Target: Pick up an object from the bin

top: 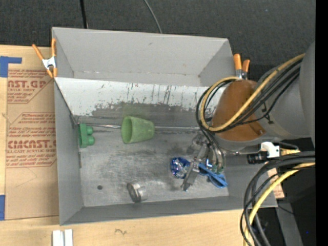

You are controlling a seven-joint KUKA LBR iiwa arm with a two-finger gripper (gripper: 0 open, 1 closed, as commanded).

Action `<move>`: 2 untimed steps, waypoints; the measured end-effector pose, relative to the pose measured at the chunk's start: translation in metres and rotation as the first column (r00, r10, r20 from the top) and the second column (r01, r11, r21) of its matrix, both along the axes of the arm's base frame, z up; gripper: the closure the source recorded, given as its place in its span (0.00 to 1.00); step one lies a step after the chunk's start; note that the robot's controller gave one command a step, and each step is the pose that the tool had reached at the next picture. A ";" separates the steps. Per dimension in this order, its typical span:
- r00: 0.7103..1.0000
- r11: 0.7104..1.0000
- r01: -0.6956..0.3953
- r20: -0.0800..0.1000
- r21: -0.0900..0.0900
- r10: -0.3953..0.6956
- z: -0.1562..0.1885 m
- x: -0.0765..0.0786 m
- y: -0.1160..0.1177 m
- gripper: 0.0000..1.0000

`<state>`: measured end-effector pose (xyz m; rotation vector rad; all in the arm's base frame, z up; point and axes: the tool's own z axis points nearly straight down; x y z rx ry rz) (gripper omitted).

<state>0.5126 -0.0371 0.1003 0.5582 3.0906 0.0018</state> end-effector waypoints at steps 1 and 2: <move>0.998 0.998 0.056 -0.003 0.000 -0.056 0.007 -0.020 0.015 0.00; 0.969 0.969 0.245 0.009 -0.001 -0.245 -0.029 -0.030 0.011 0.00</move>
Offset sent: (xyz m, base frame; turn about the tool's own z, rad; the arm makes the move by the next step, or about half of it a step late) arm -0.0191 0.0132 0.0079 0.0580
